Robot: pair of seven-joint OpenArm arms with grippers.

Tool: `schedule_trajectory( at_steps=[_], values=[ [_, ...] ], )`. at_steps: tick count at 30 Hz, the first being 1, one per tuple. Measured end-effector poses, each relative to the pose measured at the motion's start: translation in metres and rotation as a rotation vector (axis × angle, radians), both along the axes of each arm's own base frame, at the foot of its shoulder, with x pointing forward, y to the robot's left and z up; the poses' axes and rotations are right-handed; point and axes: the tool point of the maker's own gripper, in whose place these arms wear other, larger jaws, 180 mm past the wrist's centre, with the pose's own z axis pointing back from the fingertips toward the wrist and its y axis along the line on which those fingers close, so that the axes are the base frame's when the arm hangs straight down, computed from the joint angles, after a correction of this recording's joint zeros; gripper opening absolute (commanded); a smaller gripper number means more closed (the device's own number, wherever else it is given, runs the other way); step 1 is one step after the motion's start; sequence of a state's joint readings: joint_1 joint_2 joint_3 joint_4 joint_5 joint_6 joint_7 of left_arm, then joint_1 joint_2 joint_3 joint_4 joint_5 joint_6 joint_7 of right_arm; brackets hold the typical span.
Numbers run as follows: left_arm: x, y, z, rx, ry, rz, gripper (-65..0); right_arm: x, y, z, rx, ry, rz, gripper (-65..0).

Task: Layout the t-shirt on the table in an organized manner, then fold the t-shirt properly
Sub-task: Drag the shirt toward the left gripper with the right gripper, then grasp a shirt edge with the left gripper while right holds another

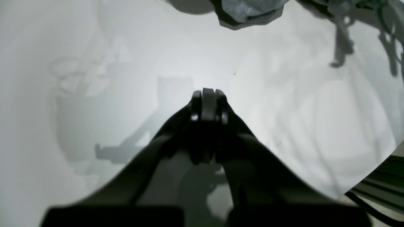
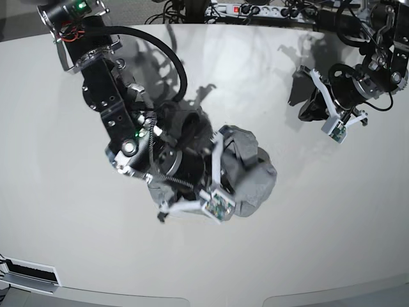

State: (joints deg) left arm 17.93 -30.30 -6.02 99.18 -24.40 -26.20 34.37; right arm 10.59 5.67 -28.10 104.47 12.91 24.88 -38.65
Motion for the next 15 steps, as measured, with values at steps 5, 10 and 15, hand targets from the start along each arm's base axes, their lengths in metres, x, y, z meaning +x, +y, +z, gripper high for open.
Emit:
schedule_trajectory(
  at_steps=[5, 10, 15],
  values=[
    [0.000, -0.002, 0.000, -0.006, 0.000, 0.002, -65.0, -0.025, 0.024, 0.032, 0.099, -0.014, 0.144, -65.0],
    [0.000, -0.007, 0.002, -0.046, 0.004, 0.011, -65.0, -0.054, 0.059, 0.053, 0.215, -0.006, 0.314, -65.0],
    [0.000, -0.007, 0.003, -0.049, 0.004, 0.012, -65.0, -0.055, 0.072, 0.066, 0.262, -0.008, 0.315, -65.0]
  ],
)
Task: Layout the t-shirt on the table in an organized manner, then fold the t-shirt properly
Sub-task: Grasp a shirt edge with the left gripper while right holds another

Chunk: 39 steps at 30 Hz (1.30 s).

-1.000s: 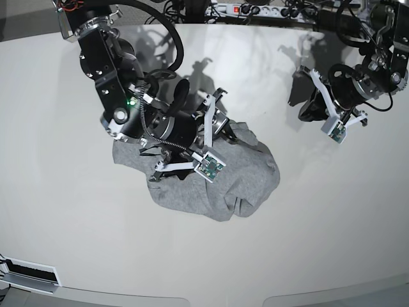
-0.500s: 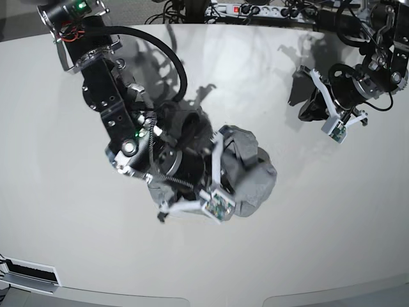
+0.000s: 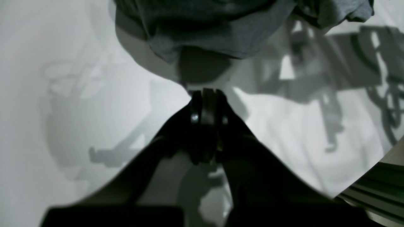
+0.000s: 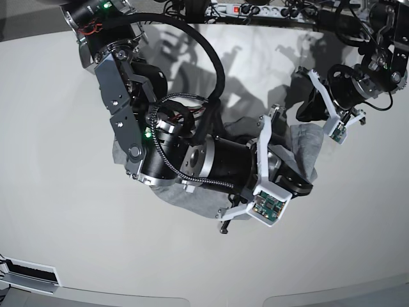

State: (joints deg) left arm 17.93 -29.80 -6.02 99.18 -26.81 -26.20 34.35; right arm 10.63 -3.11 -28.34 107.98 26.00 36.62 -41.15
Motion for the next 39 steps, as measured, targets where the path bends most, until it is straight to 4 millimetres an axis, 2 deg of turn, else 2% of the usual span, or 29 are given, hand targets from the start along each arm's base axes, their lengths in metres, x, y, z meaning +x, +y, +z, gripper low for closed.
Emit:
schedule_trajectory(
  at_steps=[3, 7, 8, 12, 13, 15, 16, 17, 22, 24, 26, 29, 31, 37, 39],
  values=[
    [0.000, 0.000, 0.000, -0.004, 0.000, 0.000, -65.0, 0.001, 0.012, 0.000, 0.029, 0.038, 0.008, -65.0],
    [0.003, 0.001, 0.001, 0.007, -0.018, 0.001, -65.0, -0.003, 0.017, -0.019, -0.031, 0.073, 0.041, -65.0],
    [0.005, 0.002, 0.003, 0.012, -0.037, 0.003, -59.4, -0.004, 0.016, -0.023, -0.051, 0.079, 0.043, -65.0],
    [0.010, 0.002, 0.006, 0.014, -0.066, 0.000, -28.7, -0.004, 0.010, -0.038, -0.132, 0.094, 0.042, -63.9],
    [0.010, 0.001, 0.006, 0.010, -0.065, 0.002, -24.9, -0.003, 0.008, -0.043, -0.161, 0.097, 0.034, -57.3],
    [0.009, 0.001, 0.006, 0.006, -0.061, 0.003, -24.3, 0.003, 0.002, -0.052, -0.227, 0.095, -0.004, -42.2],
    [0.010, -0.001, 0.008, -0.009, -0.062, 0.006, -24.3, 0.010, -0.005, -0.059, -0.270, 0.098, -0.050, -36.6],
    [0.011, -0.002, 0.010, -0.019, -0.074, 0.007, -24.3, 0.018, -0.013, -0.065, -0.313, 0.097, -0.096, -34.0],
    [0.010, -0.006, 0.004, 0.010, -0.078, -0.002, -24.5, 0.056, -0.072, -0.083, -0.364, 0.187, -0.343, -33.7],
    [0.003, -0.017, -0.001, -0.002, -0.055, -0.050, -24.5, 0.066, -0.099, -0.090, -0.372, 0.230, -0.413, -33.7],
    [-0.002, -0.021, -0.015, 0.056, -0.027, -0.100, -24.5, 0.069, -0.127, -0.102, -0.383, 0.270, -0.475, -33.7],
    [0.002, -0.016, -0.037, 0.131, 0.000, -0.097, -24.5, 0.053, -0.165, -0.130, -0.425, 0.338, -0.498, -33.7],
    [0.011, -0.009, -0.047, 0.154, 0.002, -0.065, -24.5, 0.036, -0.182, -0.148, -0.438, 0.394, -0.493, -33.7],
    [0.036, 0.015, -0.059, 0.185, 0.002, 0.031, -24.8, 0.005, -0.201, -0.179, -0.448, 0.517, -0.534, -32.9],
    [0.044, 0.020, -0.060, 0.191, 0.003, 0.044, -24.8, 0.000, -0.203, -0.185, -0.422, 0.557, -0.578, -28.4]
  ],
)
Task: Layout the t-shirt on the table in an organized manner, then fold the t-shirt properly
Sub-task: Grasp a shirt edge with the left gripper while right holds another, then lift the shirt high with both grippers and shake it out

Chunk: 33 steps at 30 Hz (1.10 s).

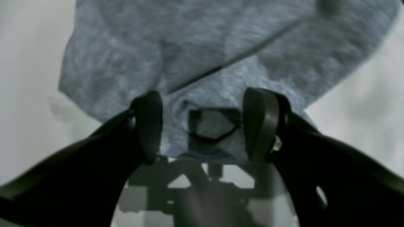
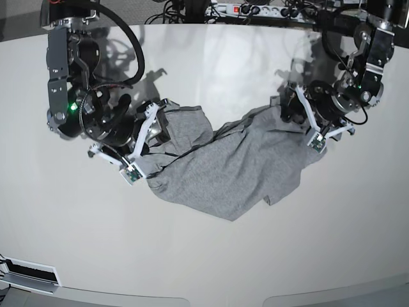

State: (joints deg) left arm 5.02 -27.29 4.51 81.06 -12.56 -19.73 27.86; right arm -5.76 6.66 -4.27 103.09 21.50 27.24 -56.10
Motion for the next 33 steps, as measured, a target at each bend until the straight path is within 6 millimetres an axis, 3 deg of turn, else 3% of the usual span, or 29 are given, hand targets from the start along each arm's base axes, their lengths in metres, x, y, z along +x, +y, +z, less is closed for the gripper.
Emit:
schedule_trajectory(
  at_steps=[4, 6, 9, 10, 14, 18, 20, 22, 25, 33],
  values=[
    [0.008, 0.000, 0.003, -0.011, -0.013, 0.009, -28.4, -0.002, -0.012, -0.008, 0.027, 0.014, -0.160, -24.3],
    [0.008, 0.000, 0.003, -0.011, -0.012, 0.010, -38.9, -0.001, -0.018, -0.012, 0.029, 0.012, -0.215, -24.3],
    [0.005, 0.001, 0.001, -0.010, 0.005, 0.014, -61.1, -0.001, -0.016, -0.024, 0.057, 0.036, -0.249, -24.3],
    [0.004, 0.000, 0.000, -0.015, 0.010, 0.017, -65.0, -0.005, -0.012, -0.031, 0.063, 0.055, -0.238, -24.3],
    [0.002, 0.000, -0.001, -0.018, 0.031, 0.024, -65.0, -0.014, 0.008, -0.051, 0.110, 0.089, -0.188, -24.3],
    [0.001, 0.001, -0.002, -0.014, 0.037, 0.024, -65.0, -0.006, 0.017, -0.049, 0.096, 0.059, -0.189, -24.3],
    [0.000, 0.001, -0.003, -0.008, 0.046, 0.024, -65.0, 0.010, 0.013, -0.042, 0.074, 0.015, -0.228, -24.3],
    [-0.001, 0.002, -0.004, -0.002, 0.055, 0.024, -65.0, 0.025, -0.004, -0.039, 0.022, -0.019, -0.322, -24.3],
    [-0.003, 0.003, -0.005, 0.003, 0.066, 0.025, -65.0, 0.035, -0.023, -0.037, -0.044, -0.044, -0.381, -24.8],
    [-0.003, 0.003, -0.005, 0.004, 0.067, 0.025, -65.0, 0.028, 0.002, -0.036, 0.026, -0.009, -0.266, -24.9]
  ],
)
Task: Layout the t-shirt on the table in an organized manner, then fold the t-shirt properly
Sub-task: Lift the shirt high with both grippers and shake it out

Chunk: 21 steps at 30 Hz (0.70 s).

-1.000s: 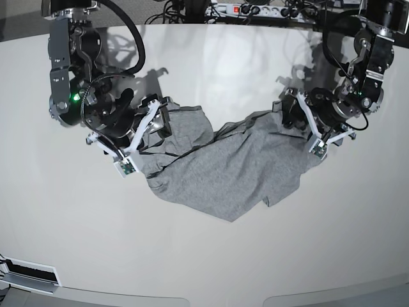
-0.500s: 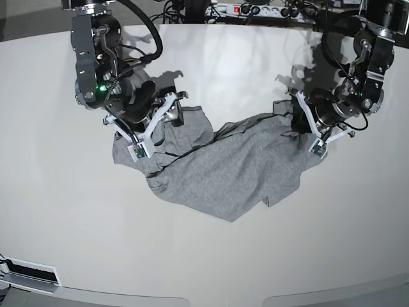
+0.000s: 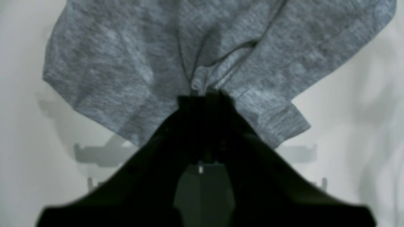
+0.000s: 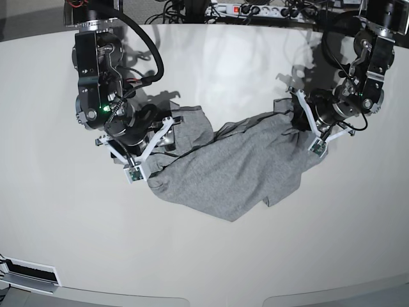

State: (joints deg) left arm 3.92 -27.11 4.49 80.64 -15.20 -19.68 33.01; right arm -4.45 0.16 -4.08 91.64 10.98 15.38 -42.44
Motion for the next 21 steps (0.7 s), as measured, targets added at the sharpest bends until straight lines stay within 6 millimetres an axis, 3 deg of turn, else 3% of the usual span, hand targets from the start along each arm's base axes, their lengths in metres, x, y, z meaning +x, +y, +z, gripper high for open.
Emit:
schedule_trajectory(
  at_steps=[2, 6, 9, 12, 14, 17, 19, 21],
  values=[
    [0.000, 0.000, 0.000, 0.000, 0.000, 0.000, -65.0, -0.002, 0.000, -0.003, 0.000, 0.006, 0.001, -32.9],
    [0.001, 0.000, 0.000, 0.001, -0.001, 0.000, -65.0, 0.002, -0.013, -0.016, -0.105, 0.000, 0.007, -65.0],
    [0.006, 0.003, 0.003, 0.022, -0.001, -0.008, -65.0, 0.008, -0.025, -0.019, -0.175, 0.003, 0.019, -65.0],
    [0.022, 0.019, 0.016, 0.087, -0.016, -0.016, -65.0, 0.021, -0.045, -0.004, -0.233, -0.025, 0.019, -65.0],
    [0.034, 0.034, 0.036, 0.153, -0.039, -0.030, -65.0, 0.034, -0.061, 0.028, -0.283, -0.103, 0.007, -65.0],
    [0.047, 0.050, 0.073, 0.243, -0.103, -0.074, -65.0, 0.049, -0.082, 0.094, -0.366, -0.287, 0.032, -65.0],
    [0.051, 0.054, 0.096, 0.283, -0.152, -0.117, -65.0, 0.049, -0.097, 0.118, -0.437, -0.347, 0.069, -65.0],
    [0.054, 0.060, 0.116, 0.329, -0.192, -0.155, -65.0, 0.048, -0.114, 0.127, -0.504, -0.365, 0.089, -65.0]
  ],
)
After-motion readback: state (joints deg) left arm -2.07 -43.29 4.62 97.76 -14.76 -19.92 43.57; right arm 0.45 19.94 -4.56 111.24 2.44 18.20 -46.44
